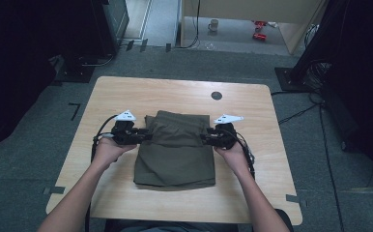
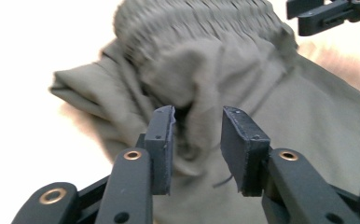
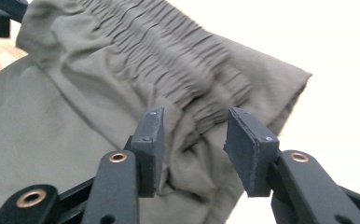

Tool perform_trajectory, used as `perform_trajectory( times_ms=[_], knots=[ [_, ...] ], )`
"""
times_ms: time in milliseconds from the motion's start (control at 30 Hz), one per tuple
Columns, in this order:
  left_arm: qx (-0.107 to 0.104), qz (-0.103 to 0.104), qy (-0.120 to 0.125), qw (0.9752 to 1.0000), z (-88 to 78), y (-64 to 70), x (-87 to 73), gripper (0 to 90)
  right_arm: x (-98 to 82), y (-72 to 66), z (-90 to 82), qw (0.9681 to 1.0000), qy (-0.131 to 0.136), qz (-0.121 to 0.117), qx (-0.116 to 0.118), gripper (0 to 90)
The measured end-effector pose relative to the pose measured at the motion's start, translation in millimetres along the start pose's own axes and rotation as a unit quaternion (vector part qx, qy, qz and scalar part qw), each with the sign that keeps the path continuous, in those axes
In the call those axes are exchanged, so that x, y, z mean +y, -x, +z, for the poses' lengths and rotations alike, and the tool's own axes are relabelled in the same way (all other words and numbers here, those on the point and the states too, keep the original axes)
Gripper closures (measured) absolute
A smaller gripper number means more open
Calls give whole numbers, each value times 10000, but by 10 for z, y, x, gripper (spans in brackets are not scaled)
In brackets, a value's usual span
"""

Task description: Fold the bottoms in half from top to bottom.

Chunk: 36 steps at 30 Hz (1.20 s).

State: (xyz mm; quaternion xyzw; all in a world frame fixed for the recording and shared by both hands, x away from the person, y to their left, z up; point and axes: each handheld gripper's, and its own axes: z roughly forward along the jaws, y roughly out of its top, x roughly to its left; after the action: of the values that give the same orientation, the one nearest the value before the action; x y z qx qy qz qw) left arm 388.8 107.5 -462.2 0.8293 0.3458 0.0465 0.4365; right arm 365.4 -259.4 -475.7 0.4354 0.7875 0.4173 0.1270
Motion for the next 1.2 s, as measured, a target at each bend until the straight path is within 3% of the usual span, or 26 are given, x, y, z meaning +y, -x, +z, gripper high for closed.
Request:
perform_trajectory(
  times_ms=[67,200,433,600,667,800,933,1200],
  knots=[
    [94,63,23,9999,-26,-55,35,683,5,38,-13,10000,65,21,-47,598],
    [166,-5,89,9998,-13,-163,114,767,35,116,12,9998,-3,96,-152,649],
    [194,-119,-144,9996,176,-303,178,867,112,209,130,9991,-60,39,-410,763],
    [228,-233,-137,9994,298,-392,256,878,135,282,243,9984,12,120,-552,829],
    [253,-250,-178,9992,338,-412,266,879,151,307,297,9981,-139,198,-566,846],
    [253,-292,-291,9988,439,-434,236,881,159,331,384,9979,-192,253,-559,873],
    [293,-195,-472,9983,520,-422,195,882,146,335,469,9973,-326,278,-591,892],
    [327,-156,-545,9979,581,-417,158,890,98,341,539,9957,-578,333,-638,900]
  ],
)
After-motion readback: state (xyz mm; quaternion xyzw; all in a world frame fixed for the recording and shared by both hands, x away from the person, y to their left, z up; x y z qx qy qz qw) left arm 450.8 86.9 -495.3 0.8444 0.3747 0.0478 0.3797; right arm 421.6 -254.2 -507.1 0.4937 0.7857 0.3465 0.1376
